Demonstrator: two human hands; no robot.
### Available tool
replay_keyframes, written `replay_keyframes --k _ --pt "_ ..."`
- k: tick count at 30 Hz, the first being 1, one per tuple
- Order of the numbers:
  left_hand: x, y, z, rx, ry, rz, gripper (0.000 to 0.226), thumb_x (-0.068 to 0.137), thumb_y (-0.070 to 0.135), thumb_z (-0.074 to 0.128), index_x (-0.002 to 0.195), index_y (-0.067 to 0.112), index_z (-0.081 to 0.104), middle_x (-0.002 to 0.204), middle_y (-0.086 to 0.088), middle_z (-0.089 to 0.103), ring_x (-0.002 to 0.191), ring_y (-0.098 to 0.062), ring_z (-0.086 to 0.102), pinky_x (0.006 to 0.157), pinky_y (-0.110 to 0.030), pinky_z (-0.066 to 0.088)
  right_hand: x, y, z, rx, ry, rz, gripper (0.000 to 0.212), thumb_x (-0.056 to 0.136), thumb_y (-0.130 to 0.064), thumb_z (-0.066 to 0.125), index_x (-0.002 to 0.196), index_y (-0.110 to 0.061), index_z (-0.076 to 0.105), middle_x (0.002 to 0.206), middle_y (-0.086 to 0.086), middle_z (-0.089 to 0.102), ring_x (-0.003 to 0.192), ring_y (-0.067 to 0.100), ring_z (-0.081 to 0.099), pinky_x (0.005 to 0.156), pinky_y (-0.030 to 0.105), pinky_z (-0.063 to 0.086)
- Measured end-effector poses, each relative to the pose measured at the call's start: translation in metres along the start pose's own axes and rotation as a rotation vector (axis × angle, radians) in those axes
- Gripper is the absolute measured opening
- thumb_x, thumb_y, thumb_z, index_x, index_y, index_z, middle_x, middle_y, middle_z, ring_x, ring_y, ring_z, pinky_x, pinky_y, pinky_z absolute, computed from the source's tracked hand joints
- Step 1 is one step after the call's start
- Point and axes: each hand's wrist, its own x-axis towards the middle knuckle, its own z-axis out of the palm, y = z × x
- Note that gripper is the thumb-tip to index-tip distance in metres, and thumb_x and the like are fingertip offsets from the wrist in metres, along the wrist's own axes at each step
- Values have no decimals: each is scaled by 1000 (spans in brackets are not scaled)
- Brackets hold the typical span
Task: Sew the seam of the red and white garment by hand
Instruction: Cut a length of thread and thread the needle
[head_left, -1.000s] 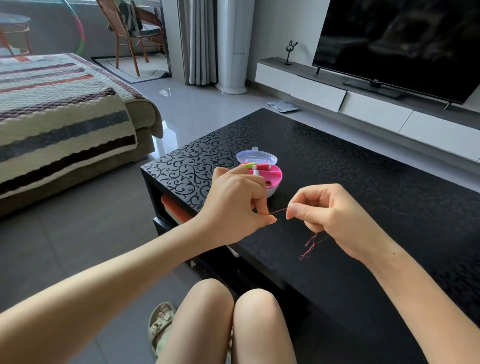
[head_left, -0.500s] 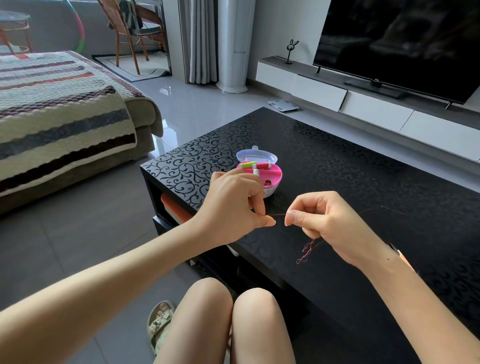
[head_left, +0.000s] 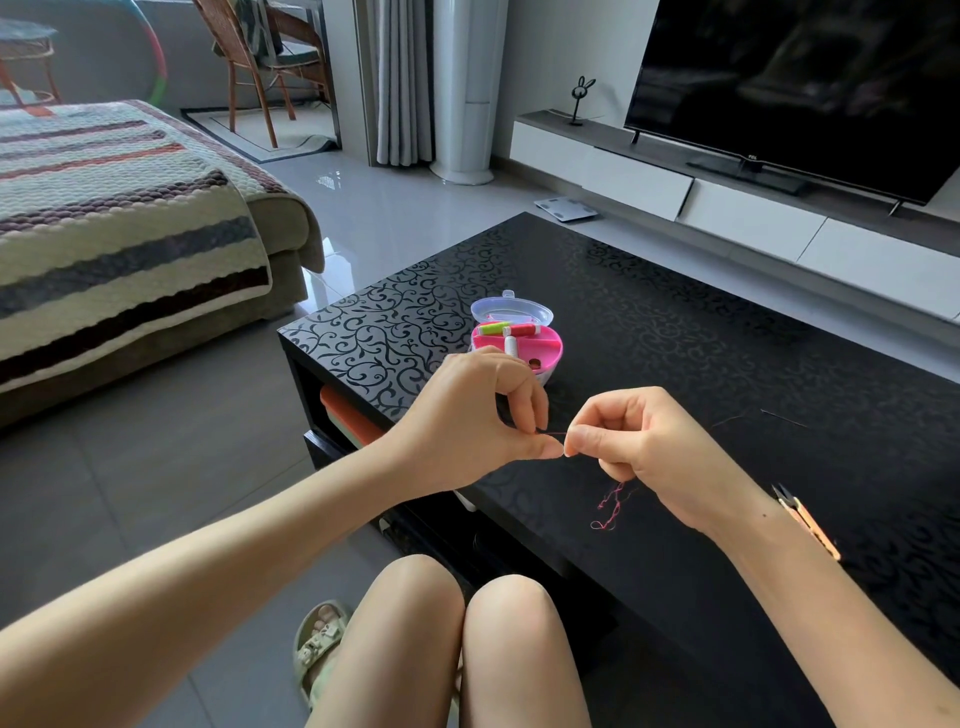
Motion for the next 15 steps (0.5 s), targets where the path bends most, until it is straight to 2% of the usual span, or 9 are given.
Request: replay_keyframes --k 5,9,12,14,15 --pt "-2 2 0 -37 -34 17 44 64 15 87 52 29 46 66 18 62 70 -3 57 69 -13 42 -1 0 2 -12 0 1 18 88 -3 63 70 -1 67 57 10 39 51 17 28 51 30 21" --pt "-4 3 0 -3 -51 -6 43 66 14 86 52 28 48 64 18 61 68 -4 58 66 -8 40 -3 0 4 -13 27 1 21 87 -2 62 67 -6 67 55 11 41 51 19 28 51 31 22" --pt "-4 5 -1 15 -47 -32 39 67 19 85 58 31 49 65 12 62 68 -17 55 63 -19 42 -5 1 6 -35 60 -12 24 87 0 61 65 -7 66 47 -2 47 44 8 38 50 20 30" --pt "-4 6 -2 26 -55 -49 38 68 22 84 63 34 48 66 14 60 67 -17 52 65 -21 41 -6 2 7 -61 98 -17 23 87 1 61 65 -6 65 43 -12 48 41 0 44 50 10 34" --pt "-5 6 -2 27 -59 -53 38 69 22 83 64 34 48 66 15 58 67 -17 51 65 -21 40 -6 2 8 -70 120 -16 22 87 1 60 66 -5 64 41 -13 48 41 -1 45 51 10 36"
